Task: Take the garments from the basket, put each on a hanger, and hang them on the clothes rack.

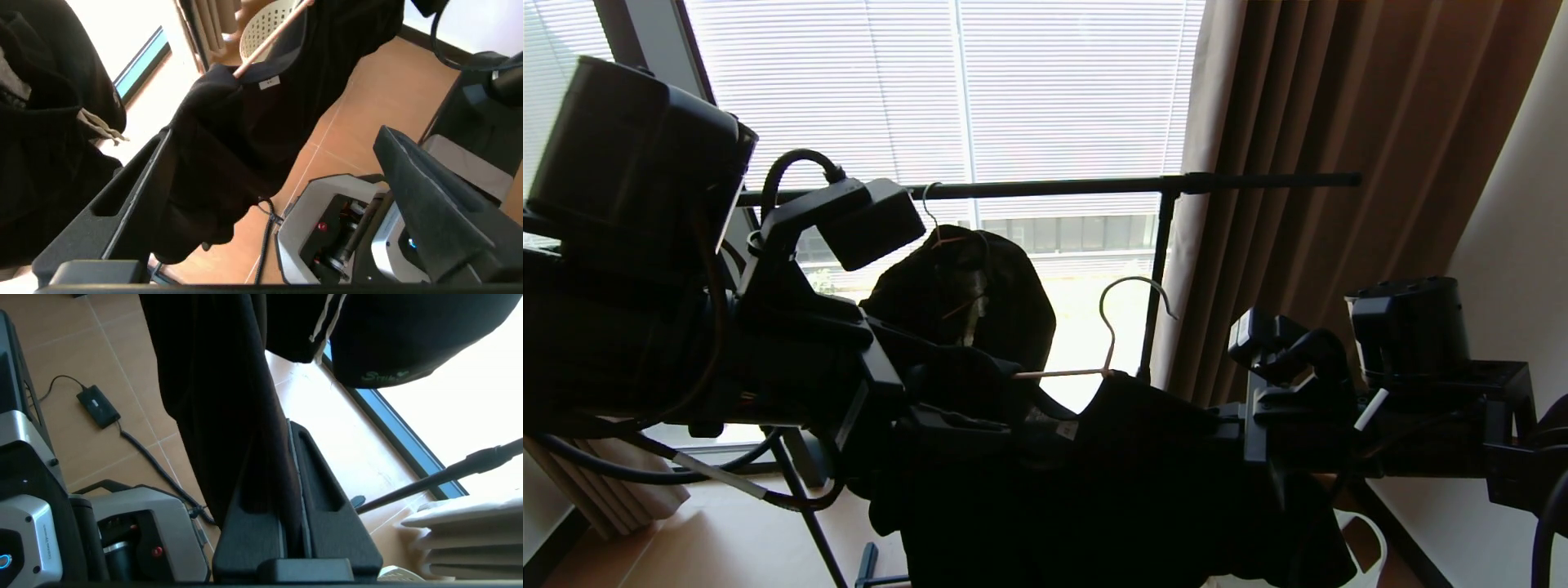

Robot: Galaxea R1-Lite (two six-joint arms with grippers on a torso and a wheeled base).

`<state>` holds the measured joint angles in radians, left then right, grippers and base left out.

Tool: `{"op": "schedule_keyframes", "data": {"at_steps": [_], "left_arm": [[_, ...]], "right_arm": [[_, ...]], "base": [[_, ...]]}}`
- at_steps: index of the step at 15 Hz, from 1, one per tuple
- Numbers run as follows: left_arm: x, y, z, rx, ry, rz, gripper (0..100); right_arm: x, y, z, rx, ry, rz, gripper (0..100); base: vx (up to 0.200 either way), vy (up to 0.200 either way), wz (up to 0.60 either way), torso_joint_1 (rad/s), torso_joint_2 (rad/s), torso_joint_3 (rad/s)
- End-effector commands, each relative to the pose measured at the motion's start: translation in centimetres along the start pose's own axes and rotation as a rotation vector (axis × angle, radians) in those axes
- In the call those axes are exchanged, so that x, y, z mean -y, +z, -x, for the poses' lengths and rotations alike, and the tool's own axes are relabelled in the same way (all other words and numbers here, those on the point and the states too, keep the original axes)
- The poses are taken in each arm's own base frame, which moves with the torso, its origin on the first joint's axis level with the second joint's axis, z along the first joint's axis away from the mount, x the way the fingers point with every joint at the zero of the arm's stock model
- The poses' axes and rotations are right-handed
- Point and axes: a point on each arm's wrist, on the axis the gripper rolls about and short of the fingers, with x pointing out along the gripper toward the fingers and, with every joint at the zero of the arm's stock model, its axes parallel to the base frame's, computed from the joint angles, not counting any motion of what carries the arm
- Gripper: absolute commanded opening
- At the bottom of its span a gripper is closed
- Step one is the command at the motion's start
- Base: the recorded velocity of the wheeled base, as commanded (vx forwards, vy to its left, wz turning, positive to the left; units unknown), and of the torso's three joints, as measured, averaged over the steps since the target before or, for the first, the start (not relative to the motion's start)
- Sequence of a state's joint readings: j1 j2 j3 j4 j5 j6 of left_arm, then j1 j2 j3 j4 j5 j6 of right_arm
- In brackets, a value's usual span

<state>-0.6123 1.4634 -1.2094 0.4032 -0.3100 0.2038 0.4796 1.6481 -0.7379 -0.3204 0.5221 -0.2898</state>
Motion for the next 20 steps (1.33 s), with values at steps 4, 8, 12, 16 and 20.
{"op": "schedule_keyframes", "data": {"at_steps": [4, 8, 12, 16, 20], "left_arm": [[0.4, -0.7, 0.0, -0.071, -0.026, -0.063, 100], [0.5, -1.4, -0.1, -0.128, -0.043, -0.053, 100], [0.9, -1.8, -0.3, -0.152, -0.061, -0.055, 100], [0.6, -1.7, 1.8, -0.089, -0.022, -0.047, 100], [-0.8, -3.9, 4.5, 0.043, 0.072, -0.028, 100]], "right_arm": [[0.0, 0.0, 0.0, 0.001, 0.001, 0.001, 0], [0.0, 0.1, 0.0, 0.006, 0.0, 0.004, 0], [0.1, 0.1, 0.0, 0.019, -0.005, 0.009, 0], [0.5, -0.2, 0.4, 0.019, -0.014, -0.005, 0], [2.0, -0.6, 2.4, 0.088, 0.059, -0.033, 0]], "base": [[0.0, 0.0, 0.0, 0.0, 0.0, 0.0], [0.0, 0.0, 0.0, 0.0, 0.0, 0.0], [0.0, 0.0, 0.0, 0.0, 0.0, 0.0], [0.0, 0.0, 0.0, 0.0, 0.0, 0.0], [0.0, 0.0, 0.0, 0.0, 0.0, 0.0]]}}
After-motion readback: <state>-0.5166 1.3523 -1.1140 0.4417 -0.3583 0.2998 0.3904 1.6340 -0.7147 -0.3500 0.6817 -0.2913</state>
